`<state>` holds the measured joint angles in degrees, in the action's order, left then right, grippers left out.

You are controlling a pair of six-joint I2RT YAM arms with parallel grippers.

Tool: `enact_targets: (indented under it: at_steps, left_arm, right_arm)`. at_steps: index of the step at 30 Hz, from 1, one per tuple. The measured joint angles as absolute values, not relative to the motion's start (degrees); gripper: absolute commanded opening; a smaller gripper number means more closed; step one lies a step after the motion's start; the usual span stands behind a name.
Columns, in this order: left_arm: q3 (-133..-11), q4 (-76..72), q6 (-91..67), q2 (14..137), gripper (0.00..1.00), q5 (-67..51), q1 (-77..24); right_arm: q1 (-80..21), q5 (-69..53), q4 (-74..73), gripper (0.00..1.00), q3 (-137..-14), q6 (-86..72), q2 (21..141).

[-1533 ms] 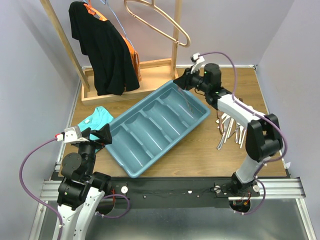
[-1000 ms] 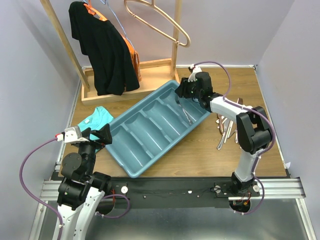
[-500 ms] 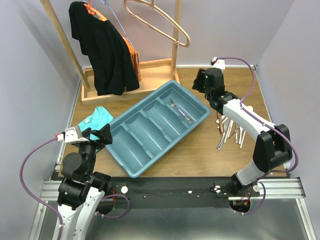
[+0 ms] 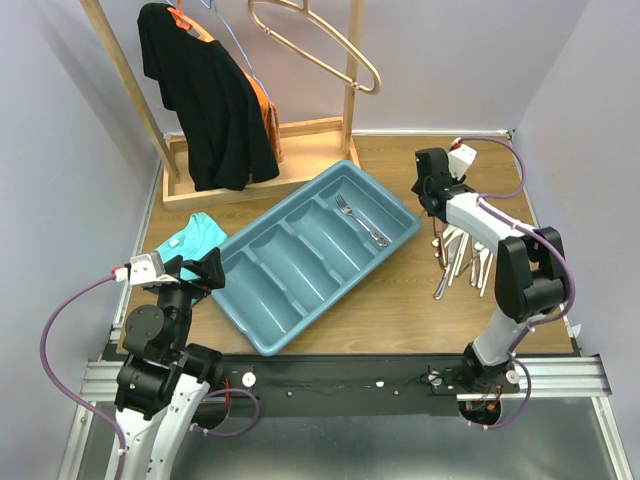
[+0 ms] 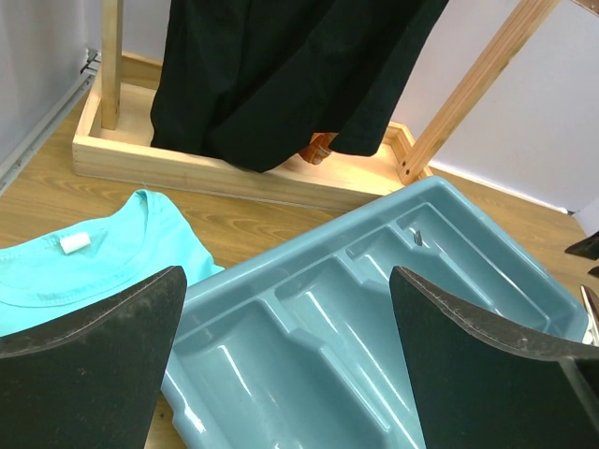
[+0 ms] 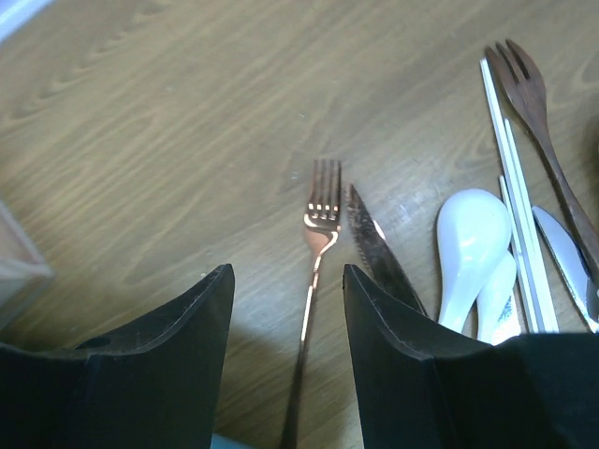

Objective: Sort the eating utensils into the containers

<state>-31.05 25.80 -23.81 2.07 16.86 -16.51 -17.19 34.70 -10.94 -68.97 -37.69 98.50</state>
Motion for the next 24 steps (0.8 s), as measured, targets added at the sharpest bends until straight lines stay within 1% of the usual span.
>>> enact_targets:
  at_steps: [6,9,10,13,15,17,20,21,22,24]
  left_arm:
    - [-31.0,25.8,-23.8,2.1,0.99,16.9,-16.5]
    - [-31.0,25.8,-23.8,2.1,0.99,16.8,-16.5]
    - [-31.0,25.8,-23.8,2.1,0.99,16.8,-16.5]
    - [-31.0,25.8,-23.7,2.1,0.99,16.9,-16.5]
    - [-31.0,25.8,-23.7,2.1,0.99,16.8,-16.5]
    - [-31.0,25.8,-23.7,2.1,0.99,16.8,-16.5]
    - [-31.0,25.8,-23.7,2.1,0.99,16.8,-16.5]
    - [-31.0,25.8,-23.7,2.1,0.99,16.8,-16.5]
    - [-31.0,25.8,-23.7,2.1,0.99,16.8,-16.5]
    - [-31.0,25.8,-23.6,2.1,0.99,16.8,-16.5]
  right_arm:
    - [-15.3,33.2,-11.0,0.52,-68.6,-40.8,102.8]
    - [-14.9,32.0,-10.5,0.48,-68.0,-41.5,104.9]
    - [-14.9,31.5,-10.4,0.45,-67.9,-41.6,106.0]
    - [-14.9,30.5,-10.3,0.41,-67.9,-42.0,108.4]
    - [-14.7,30.2,-10.4,0.40,-68.0,-42.2,110.3]
    - [-14.7,30.2,-10.3,0.37,-68.2,-42.5,111.4]
    - [-14.5,29.7,-10.2,0.26,-68.3,-43.1,111.5]
    - [-14.4,29.7,-10.2,0.22,-68.3,-43.1,111.5]
    - [-14.4,29.7,-10.1,0.13,-68.3,-43.4,111.6]
    - [-14.1,29.7,-9.8,0.06,-68.3,-43.5,111.7]
